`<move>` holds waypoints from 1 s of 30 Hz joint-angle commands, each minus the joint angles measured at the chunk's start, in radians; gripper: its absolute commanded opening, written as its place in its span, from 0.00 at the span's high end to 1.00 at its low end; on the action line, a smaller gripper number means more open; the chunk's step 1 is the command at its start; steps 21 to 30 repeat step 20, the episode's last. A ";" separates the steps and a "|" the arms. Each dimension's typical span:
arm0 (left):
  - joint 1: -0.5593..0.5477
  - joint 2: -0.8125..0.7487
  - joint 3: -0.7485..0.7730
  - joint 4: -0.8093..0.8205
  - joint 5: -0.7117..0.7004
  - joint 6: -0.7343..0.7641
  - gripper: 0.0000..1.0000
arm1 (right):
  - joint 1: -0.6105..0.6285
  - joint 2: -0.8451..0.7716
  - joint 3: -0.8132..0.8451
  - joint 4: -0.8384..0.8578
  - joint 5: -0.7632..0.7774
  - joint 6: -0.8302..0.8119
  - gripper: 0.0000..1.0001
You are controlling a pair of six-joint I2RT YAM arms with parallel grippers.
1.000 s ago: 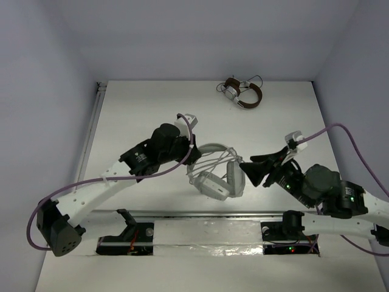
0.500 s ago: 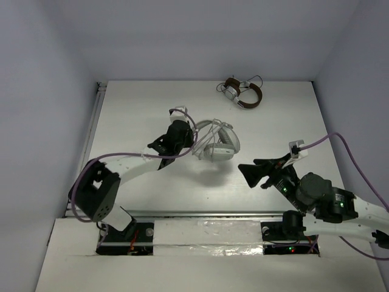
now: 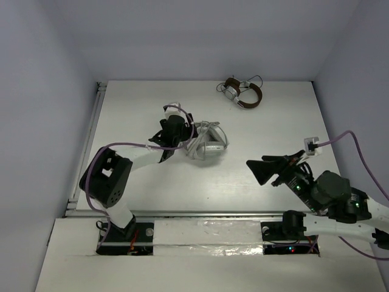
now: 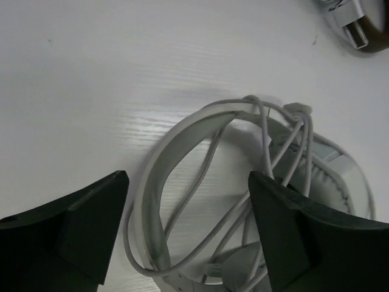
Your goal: Wrap the headphones
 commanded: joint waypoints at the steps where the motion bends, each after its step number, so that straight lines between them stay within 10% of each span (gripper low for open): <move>1: 0.002 -0.149 0.036 0.058 -0.026 -0.005 0.16 | -0.008 -0.010 0.116 0.016 0.033 -0.077 0.00; 2: 0.002 -0.215 0.033 0.041 -0.067 -0.016 0.01 | -0.008 -0.010 0.157 0.014 0.036 -0.092 0.00; 14: 0.002 -0.783 0.051 -0.127 0.074 -0.065 0.01 | -0.008 -0.070 0.275 0.014 0.122 -0.215 0.00; 30: 0.002 -0.855 0.059 -0.221 0.081 -0.033 0.01 | -0.008 -0.042 0.301 0.031 0.171 -0.250 0.00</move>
